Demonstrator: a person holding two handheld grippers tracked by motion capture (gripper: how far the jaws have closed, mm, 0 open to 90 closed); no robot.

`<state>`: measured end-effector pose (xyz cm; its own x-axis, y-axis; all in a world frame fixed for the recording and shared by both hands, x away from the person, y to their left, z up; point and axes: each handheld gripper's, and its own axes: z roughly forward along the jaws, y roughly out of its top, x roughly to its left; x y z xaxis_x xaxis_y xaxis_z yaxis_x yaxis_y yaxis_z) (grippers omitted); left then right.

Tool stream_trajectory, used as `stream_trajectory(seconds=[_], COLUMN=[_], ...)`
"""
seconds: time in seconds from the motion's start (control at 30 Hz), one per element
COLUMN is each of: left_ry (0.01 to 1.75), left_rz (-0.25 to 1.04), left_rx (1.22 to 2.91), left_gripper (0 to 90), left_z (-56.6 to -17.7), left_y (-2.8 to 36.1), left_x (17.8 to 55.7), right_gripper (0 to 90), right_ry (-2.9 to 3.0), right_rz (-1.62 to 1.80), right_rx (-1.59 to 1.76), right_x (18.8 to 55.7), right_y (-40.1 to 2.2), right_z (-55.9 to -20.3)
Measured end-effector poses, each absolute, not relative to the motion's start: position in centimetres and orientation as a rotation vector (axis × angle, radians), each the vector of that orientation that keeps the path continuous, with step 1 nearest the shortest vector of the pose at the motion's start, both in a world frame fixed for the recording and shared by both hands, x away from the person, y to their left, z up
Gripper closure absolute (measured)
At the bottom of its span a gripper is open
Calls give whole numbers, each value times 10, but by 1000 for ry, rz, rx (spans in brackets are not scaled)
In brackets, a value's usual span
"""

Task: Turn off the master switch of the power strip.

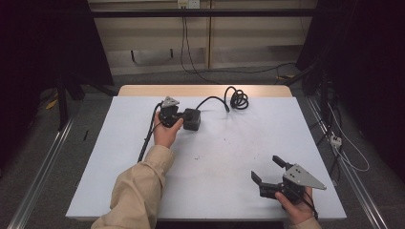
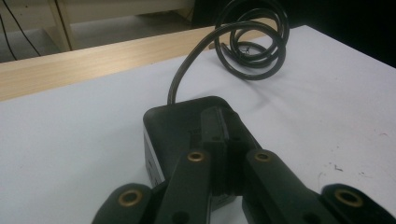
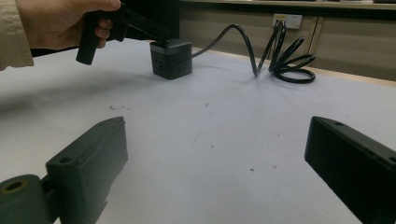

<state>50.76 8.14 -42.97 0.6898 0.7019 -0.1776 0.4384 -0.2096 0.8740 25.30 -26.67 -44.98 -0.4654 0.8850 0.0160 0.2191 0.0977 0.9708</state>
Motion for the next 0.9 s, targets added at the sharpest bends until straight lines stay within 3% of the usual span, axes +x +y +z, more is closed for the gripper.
stream_trajectory(seconds=[0.13,0.67,0.9], left_ry=[893,888,868], left_rz=[309,241,232], left_rx=[1842,1819,1843], left_gripper=[883,471,378], left_z=[-428,-417,-417], left_y=[82,87,96], left_x=[507,495,485], right_gripper=[54,54,54], right_ry=[1770,1771,1771], right_rz=[1402,1404,1402], right_rx=[1084,1081,1081], right_x=[253,253,253], right_y=[-267,-266,-266], right_z=[-450,-450,-449])
